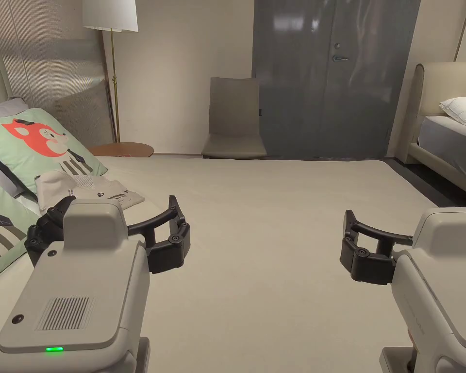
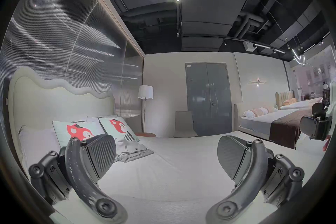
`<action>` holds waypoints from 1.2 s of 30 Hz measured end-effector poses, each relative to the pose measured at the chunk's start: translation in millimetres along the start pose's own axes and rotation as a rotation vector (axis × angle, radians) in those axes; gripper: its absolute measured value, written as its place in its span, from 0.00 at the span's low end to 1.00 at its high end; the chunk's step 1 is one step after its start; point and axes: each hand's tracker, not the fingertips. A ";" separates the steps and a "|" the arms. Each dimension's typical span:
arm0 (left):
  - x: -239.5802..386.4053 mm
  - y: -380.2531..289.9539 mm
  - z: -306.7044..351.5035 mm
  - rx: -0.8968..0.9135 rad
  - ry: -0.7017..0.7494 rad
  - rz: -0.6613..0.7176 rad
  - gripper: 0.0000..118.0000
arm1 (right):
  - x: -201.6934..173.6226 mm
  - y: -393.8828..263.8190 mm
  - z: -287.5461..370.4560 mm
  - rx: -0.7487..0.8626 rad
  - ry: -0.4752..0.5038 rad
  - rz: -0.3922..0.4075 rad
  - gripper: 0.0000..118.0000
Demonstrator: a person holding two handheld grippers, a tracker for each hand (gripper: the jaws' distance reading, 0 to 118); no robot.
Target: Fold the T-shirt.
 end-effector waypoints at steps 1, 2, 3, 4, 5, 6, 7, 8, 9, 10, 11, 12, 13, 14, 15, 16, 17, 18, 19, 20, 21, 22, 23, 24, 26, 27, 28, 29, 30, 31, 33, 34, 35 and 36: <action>0.0 0.0 0.1 0.000 0.001 -0.002 0.94 | -0.2 -0.1 -0.1 0.000 -0.001 0.001 1.00; -0.1 -0.2 0.1 0.000 0.001 -0.003 0.94 | -0.3 -0.1 -0.1 -0.001 -0.001 0.002 1.00; 0.1 -0.5 0.4 -0.001 0.000 -0.004 0.94 | -0.4 -0.1 0.0 0.000 -0.002 0.002 1.00; 0.2 -0.9 0.7 -0.002 -0.001 -0.005 0.94 | -0.5 -0.2 0.2 -0.001 -0.002 0.003 1.00; 0.2 -1.4 1.0 -0.001 -0.001 -0.005 0.94 | -0.7 -0.3 0.4 0.000 -0.002 0.003 1.00; 0.1 -1.7 1.2 -0.001 -0.001 -0.005 0.94 | -0.8 -0.4 0.4 0.000 -0.004 0.004 1.00; 0.3 -2.1 1.6 -0.001 -0.001 -0.004 0.94 | -1.0 -0.4 0.5 0.000 -0.007 0.005 1.00; 0.4 -2.4 1.8 -0.002 -0.001 -0.002 0.94 | -1.1 -0.3 0.7 0.000 -0.008 0.006 1.00; 0.3 -2.6 2.0 -0.003 -0.001 0.000 0.94 | -1.0 -0.4 0.8 0.002 -0.008 0.005 1.00; 0.1 -2.7 2.1 -0.004 -0.002 0.002 0.94 | -0.7 -0.4 0.7 0.002 -0.006 0.002 1.00; 0.5 -2.7 2.4 -0.006 -0.003 0.002 0.94 | -0.4 -0.3 0.4 -0.001 -0.003 0.000 1.00; 0.7 -2.7 2.5 -0.007 -0.003 0.003 0.94 | 0.0 -0.3 0.3 -0.002 -0.003 -0.003 1.00; 0.6 -2.6 2.7 -0.009 -0.004 0.004 0.94 | 0.1 -0.3 0.1 -0.004 -0.005 -0.003 1.00; 0.5 -2.4 2.9 -0.009 -0.005 0.005 0.94 | -0.4 -0.2 -0.3 -0.006 -0.012 0.004 1.00; 0.8 -2.1 3.3 -0.009 -0.007 0.005 0.94 | -2.0 0.1 -1.1 -0.011 -0.028 0.019 1.00; 1.3 -1.7 3.6 -0.009 -0.008 0.005 0.94 | -3.3 0.4 -1.7 -0.016 -0.038 0.032 1.00; 1.4 -1.3 3.8 -0.009 -0.010 0.004 0.94 | -4.5 0.4 -2.4 -0.022 -0.041 0.044 1.00; 1.5 -0.7 4.0 -0.009 -0.011 0.004 0.94 | -5.3 0.7 -3.0 -0.035 -0.041 0.052 1.00; 2.1 -0.3 4.2 -0.008 -0.012 0.003 0.94 | -6.1 1.2 -3.6 -0.050 -0.038 0.062 1.00; 2.4 0.2 4.3 -0.007 -0.014 0.002 0.94 | -6.3 0.9 -3.3 -0.051 -0.033 0.061 1.00; 2.7 0.9 4.4 -0.007 -0.015 0.001 0.94 | -6.7 0.1 -2.6 -0.052 -0.028 0.060 1.00; 2.8 1.5 4.5 -0.006 -0.016 0.000 0.94 | -6.8 -0.2 -2.1 -0.051 -0.021 0.051 1.00; 3.2 1.9 4.5 -0.006 -0.017 -0.001 0.94 | -6.7 -0.3 -1.3 -0.055 -0.007 0.035 1.00; 3.5 2.4 4.5 -0.006 -0.018 -0.002 0.94 | -6.9 0.0 -0.5 -0.062 0.005 0.021 1.00; 3.4 3.6 4.6 -0.006 -0.021 -0.001 0.94 | -9.2 0.7 0.5 -0.064 -0.003 0.020 1.00; 3.4 4.2 4.6 -0.006 -0.023 0.000 0.94 | -9.6 0.7 1.0 -0.063 -0.003 0.025 1.00; 3.4 4.9 4.6 -0.008 -0.025 0.000 0.94 | -9.8 1.0 1.6 -0.061 -0.001 0.029 1.00; 3.3 5.9 4.4 -0.013 -0.026 -0.001 0.94 | -9.3 2.5 2.0 -0.065 0.003 0.028 1.00; 3.4 7.2 3.9 -0.024 -0.025 0.000 0.94 | -8.5 5.6 1.8 -0.083 0.000 0.016 1.00; 3.7 7.9 3.6 -0.031 -0.025 0.001 0.94 | -8.2 8.0 1.3 -0.105 -0.015 -0.005 1.00; 3.3 8.0 3.7 -0.037 -0.035 0.003 0.94 | -10.5 11.6 1.8 -0.103 -0.074 -0.001 1.00; 3.3 8.1 3.8 -0.038 -0.038 0.003 0.94 | -11.9 13.2 1.9 -0.104 -0.090 0.013 1.00; 3.8 7.9 4.1 -0.039 -0.040 0.002 0.94 | -13.2 15.0 2.0 -0.105 -0.103 0.029 1.00; 4.1 8.0 4.4 -0.040 -0.041 -0.003 0.94 | -14.8 16.3 2.2 -0.104 -0.110 0.044 1.00</action>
